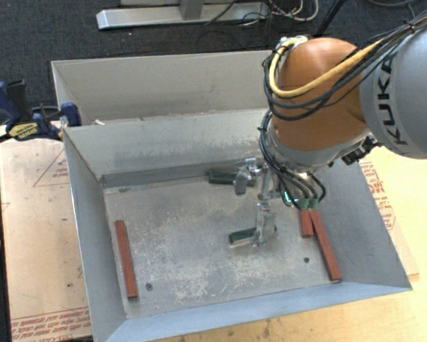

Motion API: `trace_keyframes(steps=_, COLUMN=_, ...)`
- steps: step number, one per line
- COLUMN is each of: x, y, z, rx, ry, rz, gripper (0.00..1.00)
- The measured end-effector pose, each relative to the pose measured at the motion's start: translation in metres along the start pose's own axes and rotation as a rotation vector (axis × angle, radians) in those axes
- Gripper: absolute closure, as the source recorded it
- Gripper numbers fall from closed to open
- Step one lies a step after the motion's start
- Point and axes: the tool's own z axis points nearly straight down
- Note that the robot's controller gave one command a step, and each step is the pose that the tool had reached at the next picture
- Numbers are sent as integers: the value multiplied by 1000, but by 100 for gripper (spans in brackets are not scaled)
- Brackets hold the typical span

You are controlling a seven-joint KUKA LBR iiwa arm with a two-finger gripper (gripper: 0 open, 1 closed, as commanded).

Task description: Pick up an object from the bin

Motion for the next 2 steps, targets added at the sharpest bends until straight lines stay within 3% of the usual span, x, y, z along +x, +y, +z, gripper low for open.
trace_keyframes(steps=1, x=-1, y=0, z=-4, rx=-1, ry=-7, rz=2, gripper=0)
trace_keyframes(steps=2, x=2, y=-7, z=48, rx=-1, ry=-14, rz=-35, gripper=0)
